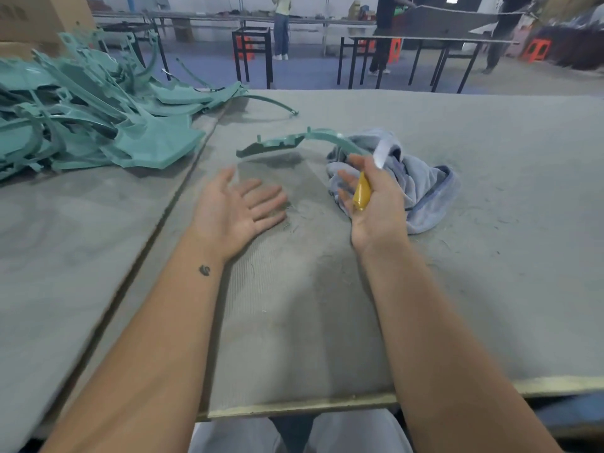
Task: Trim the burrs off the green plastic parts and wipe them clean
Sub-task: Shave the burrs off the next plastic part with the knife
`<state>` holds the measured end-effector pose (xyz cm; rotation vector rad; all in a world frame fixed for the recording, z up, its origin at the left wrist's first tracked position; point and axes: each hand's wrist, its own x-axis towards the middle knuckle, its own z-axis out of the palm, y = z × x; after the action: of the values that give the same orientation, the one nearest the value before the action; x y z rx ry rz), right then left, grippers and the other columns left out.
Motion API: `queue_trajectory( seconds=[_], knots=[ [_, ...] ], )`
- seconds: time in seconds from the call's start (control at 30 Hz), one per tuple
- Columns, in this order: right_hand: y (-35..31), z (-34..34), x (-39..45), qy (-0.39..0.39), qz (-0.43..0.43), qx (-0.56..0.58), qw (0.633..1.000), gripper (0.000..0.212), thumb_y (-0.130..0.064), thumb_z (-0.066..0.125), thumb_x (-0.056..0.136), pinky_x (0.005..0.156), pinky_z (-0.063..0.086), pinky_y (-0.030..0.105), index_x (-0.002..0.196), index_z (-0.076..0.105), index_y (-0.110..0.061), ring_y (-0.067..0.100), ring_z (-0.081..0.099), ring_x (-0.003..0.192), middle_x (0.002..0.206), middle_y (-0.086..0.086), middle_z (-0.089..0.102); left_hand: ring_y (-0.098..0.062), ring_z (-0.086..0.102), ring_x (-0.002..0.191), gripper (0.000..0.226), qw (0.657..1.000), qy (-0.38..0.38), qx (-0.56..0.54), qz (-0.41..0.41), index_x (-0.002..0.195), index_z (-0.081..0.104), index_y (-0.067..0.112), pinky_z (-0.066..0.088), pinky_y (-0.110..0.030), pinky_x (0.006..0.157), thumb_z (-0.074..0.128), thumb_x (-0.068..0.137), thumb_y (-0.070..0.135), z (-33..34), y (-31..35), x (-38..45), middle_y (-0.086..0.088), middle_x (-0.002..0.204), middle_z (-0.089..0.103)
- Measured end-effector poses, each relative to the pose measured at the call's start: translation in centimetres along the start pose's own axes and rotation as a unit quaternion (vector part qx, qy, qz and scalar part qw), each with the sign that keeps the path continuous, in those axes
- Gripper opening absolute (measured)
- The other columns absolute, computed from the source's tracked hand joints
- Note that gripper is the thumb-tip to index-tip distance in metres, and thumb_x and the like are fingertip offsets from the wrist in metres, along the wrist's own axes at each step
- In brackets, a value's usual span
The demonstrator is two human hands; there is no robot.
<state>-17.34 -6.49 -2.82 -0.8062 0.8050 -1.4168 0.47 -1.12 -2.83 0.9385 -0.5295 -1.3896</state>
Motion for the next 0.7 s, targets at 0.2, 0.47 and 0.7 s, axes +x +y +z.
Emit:
queue_trajectory(
  seconds=[0.2, 0.47, 0.7],
  knots=[
    [1.4, 1.4, -1.8, -0.131, -0.134, -0.26, 0.947, 0.023, -0.012, 0.062, 0.092, 0.064, 0.045, 0.014, 0.071, 0.069, -0.017, 0.001, 0.059, 0.064, 0.073, -0.006, 0.063, -0.022, 0.07, 0.077, 0.027, 0.954, 0.055, 0.274, 0.106, 0.107, 0.065, 0.006, 0.058, -0.034, 0.073, 0.045, 0.103, 0.022, 1.7, -1.6, -0.2, -0.018, 0.093, 0.07],
    [1.8, 2.1, -2.1, -0.223, -0.009, -0.229, 0.947, 0.026, -0.015, 0.047, 0.101, 0.05, 0.044, 0.022, 0.081, 0.061, -0.009, 0.014, 0.055, 0.05, 0.062, 0.003, 0.062, -0.01, 0.066, 0.079, 0.043, 0.905, 0.084, 0.387, 0.158, 0.13, 0.053, 0.015, 0.055, -0.023, 0.073, 0.067, 0.09, 0.02, 0.8, -1.6, 0.2, -0.008, 0.097, 0.066],
    [1.6, 1.6, -0.9, -0.125, 0.009, -0.267, 0.956, 0.047, -0.044, 0.028, 0.103, 0.047, 0.026, 0.023, 0.085, 0.061, -0.015, 0.01, 0.028, 0.047, 0.056, -0.003, 0.034, -0.023, 0.06, 0.063, 0.024, 0.77, 0.172, 0.554, 0.266, 0.089, 0.06, 0.02, 0.048, -0.035, 0.062, 0.041, 0.102, 0.028, -0.1, -1.5, 0.2, 0.0, 0.07, 0.062]
  ],
)
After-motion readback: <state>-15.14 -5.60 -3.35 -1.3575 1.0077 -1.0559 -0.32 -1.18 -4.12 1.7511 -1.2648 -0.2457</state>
